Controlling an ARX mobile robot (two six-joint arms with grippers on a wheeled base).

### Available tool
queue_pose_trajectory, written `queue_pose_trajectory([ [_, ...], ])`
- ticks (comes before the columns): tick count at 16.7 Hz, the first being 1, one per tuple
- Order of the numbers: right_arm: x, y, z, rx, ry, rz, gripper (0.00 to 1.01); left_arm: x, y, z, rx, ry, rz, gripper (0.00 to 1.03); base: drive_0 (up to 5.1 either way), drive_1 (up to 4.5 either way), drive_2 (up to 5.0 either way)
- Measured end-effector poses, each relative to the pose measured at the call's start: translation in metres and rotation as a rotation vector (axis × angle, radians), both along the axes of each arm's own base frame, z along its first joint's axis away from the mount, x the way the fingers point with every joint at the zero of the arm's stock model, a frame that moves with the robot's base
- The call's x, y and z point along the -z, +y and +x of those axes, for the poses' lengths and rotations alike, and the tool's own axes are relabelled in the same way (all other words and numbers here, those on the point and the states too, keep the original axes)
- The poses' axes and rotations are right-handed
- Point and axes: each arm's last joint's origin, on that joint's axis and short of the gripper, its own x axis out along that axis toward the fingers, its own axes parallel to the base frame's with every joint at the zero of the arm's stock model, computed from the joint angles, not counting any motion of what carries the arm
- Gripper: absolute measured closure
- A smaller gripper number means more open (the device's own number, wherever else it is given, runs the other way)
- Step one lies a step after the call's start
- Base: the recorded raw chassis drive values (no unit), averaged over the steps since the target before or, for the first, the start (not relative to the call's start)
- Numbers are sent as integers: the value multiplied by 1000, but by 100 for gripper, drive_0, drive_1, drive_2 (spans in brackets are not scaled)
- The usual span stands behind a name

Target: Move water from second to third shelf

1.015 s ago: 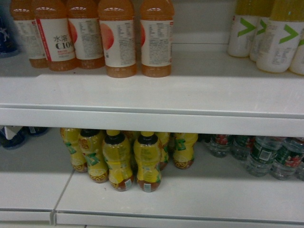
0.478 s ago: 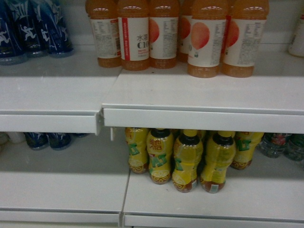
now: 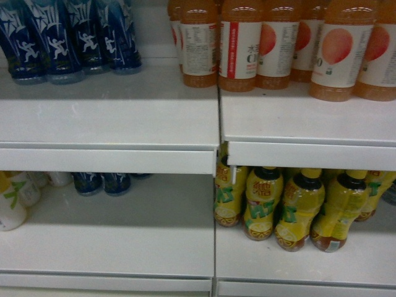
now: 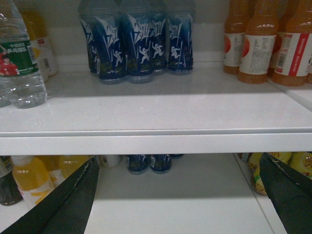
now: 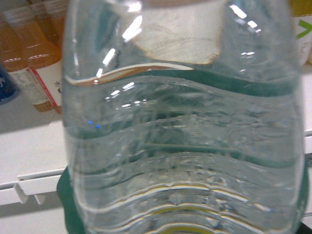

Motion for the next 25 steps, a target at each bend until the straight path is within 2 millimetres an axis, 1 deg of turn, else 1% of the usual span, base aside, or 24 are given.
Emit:
queue_pose_trajectory([
  [25,0,0,0,0,1,0,58,0,0,0,0,0,0,5,-439,201,201],
])
